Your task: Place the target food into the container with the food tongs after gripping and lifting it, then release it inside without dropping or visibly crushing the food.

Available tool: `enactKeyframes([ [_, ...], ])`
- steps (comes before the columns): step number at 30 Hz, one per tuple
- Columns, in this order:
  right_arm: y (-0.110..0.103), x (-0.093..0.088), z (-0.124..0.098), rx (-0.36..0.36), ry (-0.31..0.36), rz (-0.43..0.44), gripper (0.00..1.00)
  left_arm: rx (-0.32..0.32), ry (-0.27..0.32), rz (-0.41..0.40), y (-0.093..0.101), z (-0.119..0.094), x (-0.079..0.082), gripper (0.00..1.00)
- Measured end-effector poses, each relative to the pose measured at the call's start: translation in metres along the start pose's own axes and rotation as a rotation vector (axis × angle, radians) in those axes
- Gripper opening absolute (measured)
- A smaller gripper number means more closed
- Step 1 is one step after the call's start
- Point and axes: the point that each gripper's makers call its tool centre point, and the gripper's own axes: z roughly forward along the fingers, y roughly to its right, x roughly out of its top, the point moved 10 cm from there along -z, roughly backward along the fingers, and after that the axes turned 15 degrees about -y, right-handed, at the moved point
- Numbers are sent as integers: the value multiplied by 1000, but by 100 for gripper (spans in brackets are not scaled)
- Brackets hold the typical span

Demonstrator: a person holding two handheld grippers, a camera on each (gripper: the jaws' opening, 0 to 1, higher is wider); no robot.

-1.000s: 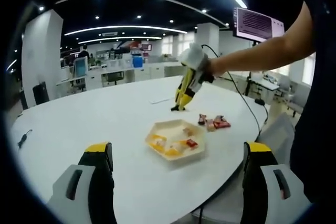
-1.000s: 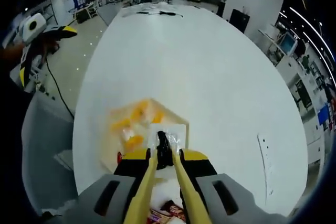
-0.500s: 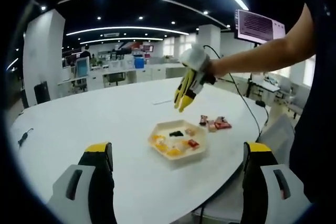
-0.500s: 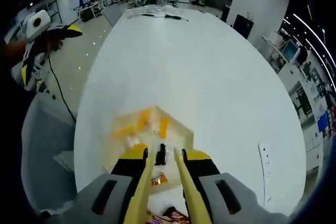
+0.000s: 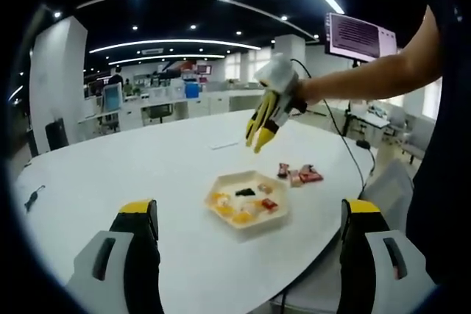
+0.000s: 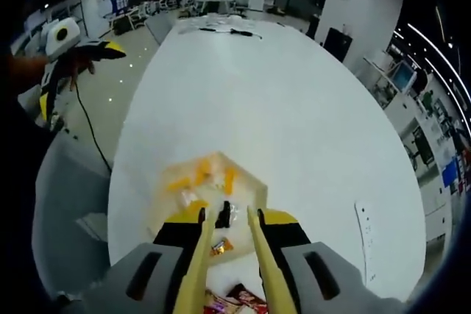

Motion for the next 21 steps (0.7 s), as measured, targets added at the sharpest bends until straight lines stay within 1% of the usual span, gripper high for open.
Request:
enactKeyframes([
  [2, 0, -3, -4, -11, 6, 2, 27, -3, -1, 4, 0, 1, 1, 99],
  [10, -3, -22, -14, -17, 17, 27, 27, -13, -1, 13, 1, 7, 6, 99],
  [12, -3, -28, -17, -29, 21, 30, 28, -14, -1, 15, 2, 9, 7, 99],
  [14, -4, -34, -20, -27, 24, 38, 28, -18, -3, 16, 2, 10, 9, 99],
  [15, -4, -39, -22, -21, 38, 33, 28, -25, 1, 21, 3, 11, 10, 99],
  [17, -4, -44, -24, -15, 45, 50, 28, -32, 3, 24, 4, 12, 9, 99],
  [21, -6, -60, -29, -20, 35, 55, 28, -22, 5, 8, 6, 14, 8, 99],
])
